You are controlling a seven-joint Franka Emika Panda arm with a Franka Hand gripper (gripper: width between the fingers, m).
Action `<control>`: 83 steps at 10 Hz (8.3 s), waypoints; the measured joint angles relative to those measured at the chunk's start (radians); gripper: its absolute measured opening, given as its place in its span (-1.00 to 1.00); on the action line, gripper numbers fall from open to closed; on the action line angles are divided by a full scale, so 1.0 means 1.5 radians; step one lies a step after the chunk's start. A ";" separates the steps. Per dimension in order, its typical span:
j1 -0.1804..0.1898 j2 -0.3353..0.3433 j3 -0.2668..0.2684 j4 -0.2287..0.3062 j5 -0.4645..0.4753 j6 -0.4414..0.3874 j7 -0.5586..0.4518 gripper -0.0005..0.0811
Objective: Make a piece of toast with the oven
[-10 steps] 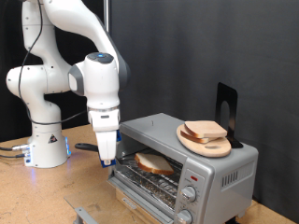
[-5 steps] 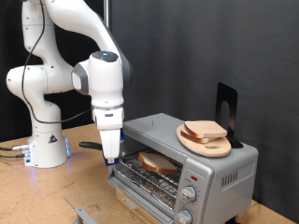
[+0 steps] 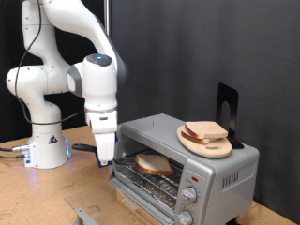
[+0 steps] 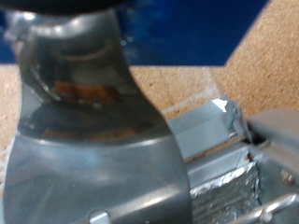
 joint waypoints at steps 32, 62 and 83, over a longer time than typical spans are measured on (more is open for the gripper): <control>0.037 -0.173 -0.122 0.126 0.304 -0.242 -0.092 -0.03; 0.123 -0.077 0.177 0.011 0.389 0.229 -0.019 0.99; 0.096 -0.107 0.220 -0.040 0.345 0.318 -0.038 0.99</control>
